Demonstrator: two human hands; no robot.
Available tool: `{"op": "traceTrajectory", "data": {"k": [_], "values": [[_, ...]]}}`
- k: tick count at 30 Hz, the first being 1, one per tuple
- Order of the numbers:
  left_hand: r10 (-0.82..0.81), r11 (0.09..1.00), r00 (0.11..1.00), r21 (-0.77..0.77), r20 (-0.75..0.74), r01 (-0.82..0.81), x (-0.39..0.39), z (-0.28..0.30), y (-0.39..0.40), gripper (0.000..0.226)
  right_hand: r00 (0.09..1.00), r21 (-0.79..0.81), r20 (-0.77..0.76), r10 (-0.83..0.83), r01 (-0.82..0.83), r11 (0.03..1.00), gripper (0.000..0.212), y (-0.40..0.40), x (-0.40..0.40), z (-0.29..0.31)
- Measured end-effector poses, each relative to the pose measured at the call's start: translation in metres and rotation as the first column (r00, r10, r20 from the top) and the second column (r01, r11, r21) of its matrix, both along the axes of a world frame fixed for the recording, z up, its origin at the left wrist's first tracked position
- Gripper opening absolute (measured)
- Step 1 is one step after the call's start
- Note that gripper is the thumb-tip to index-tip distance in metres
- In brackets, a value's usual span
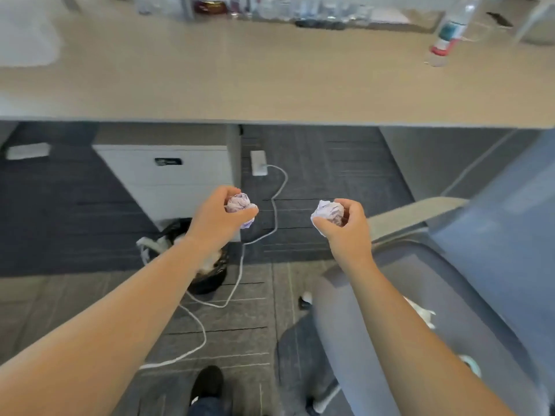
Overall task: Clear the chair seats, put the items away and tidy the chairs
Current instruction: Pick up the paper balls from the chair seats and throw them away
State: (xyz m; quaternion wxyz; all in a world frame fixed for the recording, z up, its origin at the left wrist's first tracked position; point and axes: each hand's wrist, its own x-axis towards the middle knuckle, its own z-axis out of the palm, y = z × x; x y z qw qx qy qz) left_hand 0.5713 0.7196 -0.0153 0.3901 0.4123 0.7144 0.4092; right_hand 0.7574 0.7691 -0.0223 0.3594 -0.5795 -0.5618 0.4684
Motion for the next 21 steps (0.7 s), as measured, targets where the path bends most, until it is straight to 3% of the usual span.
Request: {"op": "traceTrajectory", "data": {"k": [8,15,21], "values": [[0.309,0.94,0.95,-0.136,-0.049,-0.313,-0.137,-0.057,-0.054,0.029,0.973,-0.118,0.022,0.23,-0.226,0.967,0.04,-0.02,-0.145,-0.053],[0.316,0.919,0.948,-0.235,-0.04,-0.316,-0.223,-0.117,-0.047,0.047,0.953,-0.161,0.138,0.27,-0.248,0.955,0.047,-0.008,-0.247,-0.116],[0.256,0.927,0.966,-0.275,-0.039,-0.256,-0.283,-0.159,-0.021,0.046,0.925,-0.247,0.249,0.286,-0.225,0.943,0.066,0.021,-0.313,-0.171]]}}
